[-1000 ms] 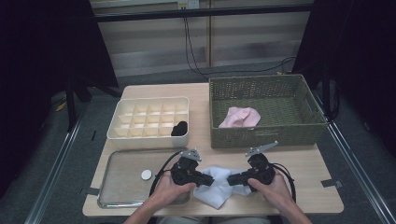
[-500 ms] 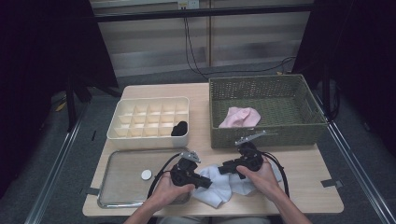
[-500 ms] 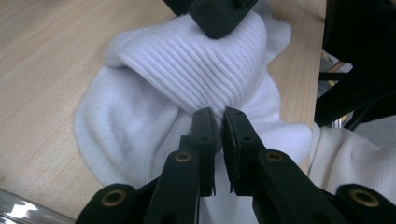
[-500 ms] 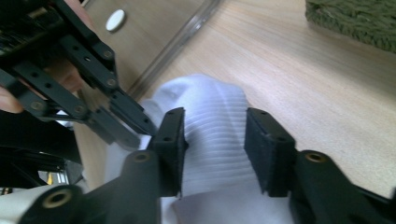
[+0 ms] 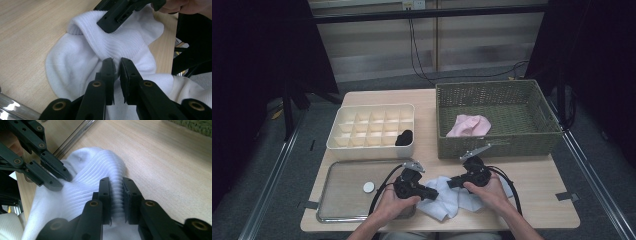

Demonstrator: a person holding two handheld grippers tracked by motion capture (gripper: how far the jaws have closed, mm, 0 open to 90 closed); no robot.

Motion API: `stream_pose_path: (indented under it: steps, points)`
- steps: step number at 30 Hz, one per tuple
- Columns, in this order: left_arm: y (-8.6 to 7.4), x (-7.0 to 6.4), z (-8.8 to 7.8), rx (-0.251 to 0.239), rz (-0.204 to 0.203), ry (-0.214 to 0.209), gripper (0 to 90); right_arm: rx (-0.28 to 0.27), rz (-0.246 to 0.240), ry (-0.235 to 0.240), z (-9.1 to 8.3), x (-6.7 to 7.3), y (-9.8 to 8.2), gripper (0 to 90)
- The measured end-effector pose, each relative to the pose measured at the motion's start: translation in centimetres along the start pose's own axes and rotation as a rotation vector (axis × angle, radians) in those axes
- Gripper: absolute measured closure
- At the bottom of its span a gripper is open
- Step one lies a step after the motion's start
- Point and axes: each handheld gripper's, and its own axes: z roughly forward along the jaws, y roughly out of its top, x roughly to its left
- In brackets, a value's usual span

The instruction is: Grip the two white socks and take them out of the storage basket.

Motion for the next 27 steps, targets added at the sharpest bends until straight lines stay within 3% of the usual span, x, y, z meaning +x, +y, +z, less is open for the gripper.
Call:
stream_pose_path:
  steps: [8, 13, 15, 17, 21, 23, 27]
  points:
    - [0.0, 0.1, -0.1, -0.009, -0.011, 0.004, 81.5, -0.067, 0.007, 0.011, -1.6, 0.0, 0.3, 76.2]
    - [0.1, 0.0, -0.2, -0.004, -0.015, 0.026, 80.5, -0.099, 0.0, 0.034, -2.8, 0.3, 0.4, 79.8]
    - [0.1, -0.1, -0.4, -0.021, -0.023, -0.002, 78.2, -0.117, -0.004, 0.049, -3.6, 0.8, 0.3, 80.3]
    - [0.2, -0.4, -1.0, -0.052, -0.011, -0.02, 67.4, -0.135, -0.008, 0.033, -4.6, 1.2, 0.1, 80.4]
    - [0.3, -0.3, -2.3, -0.106, -0.019, -0.038, 63.6, -0.182, 0.007, 0.007, -6.4, 1.5, -0.6, 80.3]
    - [0.3, -0.3, -2.8, -0.115, -0.004, -0.028, 63.4, -0.205, 0.025, -0.016, -7.4, 1.3, -1.1, 80.3]
    - [0.2, 0.0, -3.2, -0.132, -0.018, -0.023, 58.9, -0.256, 0.069, -0.065, -9.1, 0.8, -2.1, 80.2]
